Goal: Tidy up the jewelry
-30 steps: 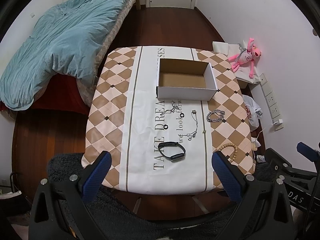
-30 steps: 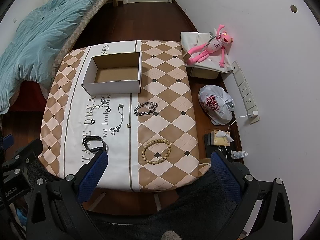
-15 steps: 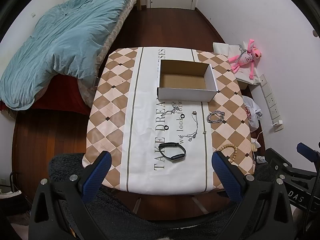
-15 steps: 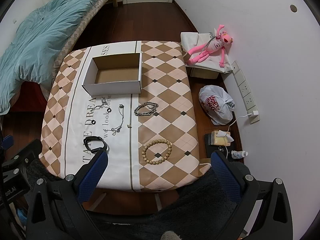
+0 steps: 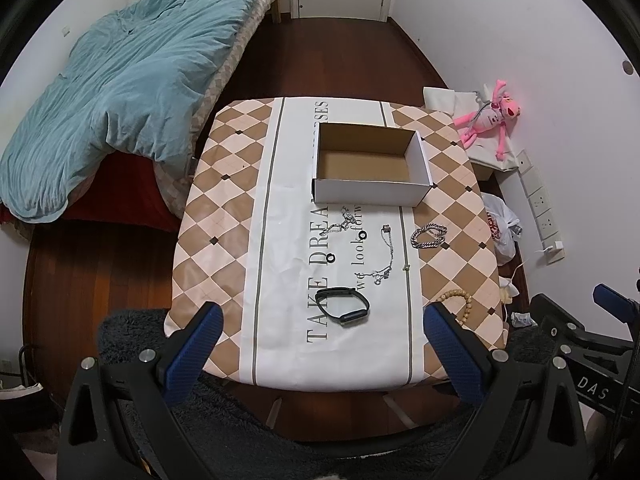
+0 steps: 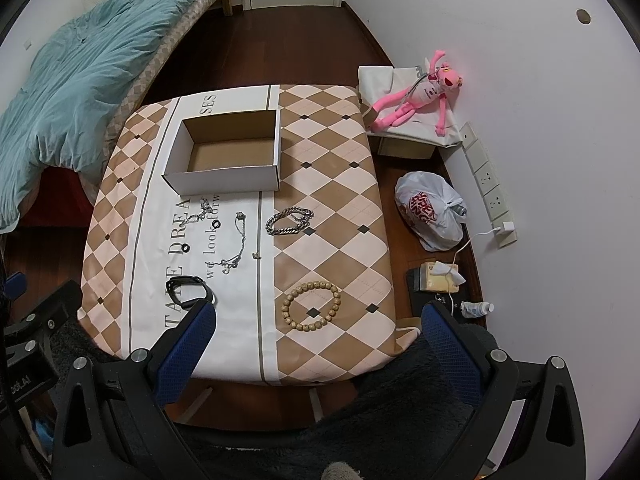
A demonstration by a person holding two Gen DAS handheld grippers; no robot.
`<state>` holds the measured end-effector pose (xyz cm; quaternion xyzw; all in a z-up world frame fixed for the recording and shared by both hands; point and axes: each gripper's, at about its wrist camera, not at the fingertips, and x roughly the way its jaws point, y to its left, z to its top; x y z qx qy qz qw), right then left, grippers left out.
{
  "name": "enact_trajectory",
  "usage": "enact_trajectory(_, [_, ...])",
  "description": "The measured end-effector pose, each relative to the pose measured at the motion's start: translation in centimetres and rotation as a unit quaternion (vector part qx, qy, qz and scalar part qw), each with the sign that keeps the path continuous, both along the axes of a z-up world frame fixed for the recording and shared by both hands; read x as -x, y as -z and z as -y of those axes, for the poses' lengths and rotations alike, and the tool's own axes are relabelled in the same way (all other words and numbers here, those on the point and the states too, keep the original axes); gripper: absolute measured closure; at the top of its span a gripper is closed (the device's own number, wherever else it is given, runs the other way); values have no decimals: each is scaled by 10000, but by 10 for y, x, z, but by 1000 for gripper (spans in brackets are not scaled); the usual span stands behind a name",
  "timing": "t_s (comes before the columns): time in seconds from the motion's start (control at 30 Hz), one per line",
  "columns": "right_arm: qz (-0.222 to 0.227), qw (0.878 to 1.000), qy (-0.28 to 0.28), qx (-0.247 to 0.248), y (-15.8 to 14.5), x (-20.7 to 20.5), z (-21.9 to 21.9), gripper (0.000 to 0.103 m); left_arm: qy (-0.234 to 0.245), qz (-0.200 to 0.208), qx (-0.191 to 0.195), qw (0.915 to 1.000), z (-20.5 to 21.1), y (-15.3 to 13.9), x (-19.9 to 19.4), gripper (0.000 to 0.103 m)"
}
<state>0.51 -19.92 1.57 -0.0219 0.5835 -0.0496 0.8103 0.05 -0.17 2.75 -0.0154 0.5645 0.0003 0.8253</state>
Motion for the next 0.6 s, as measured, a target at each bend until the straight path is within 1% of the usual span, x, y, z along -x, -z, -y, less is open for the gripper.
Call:
enact_trajectory(0.07, [7, 10000, 6, 8, 0, 0, 0, 0, 0, 15, 13, 10000, 1, -2, -1, 1])
enact_trajectory(0.13, [12, 10000, 14, 7, -12, -2, 1, 0, -3, 32, 28, 10000, 1, -2, -1, 1])
enact_trajectory(0.47, [12, 10000, 4, -4, -7, 0, 1, 0, -11, 58, 50, 10000, 0, -3, -1, 1])
enact_trajectory(0.6, [21, 10000, -7, -23, -12, -1, 2, 0, -9, 64, 58, 10000, -1, -4, 0, 1])
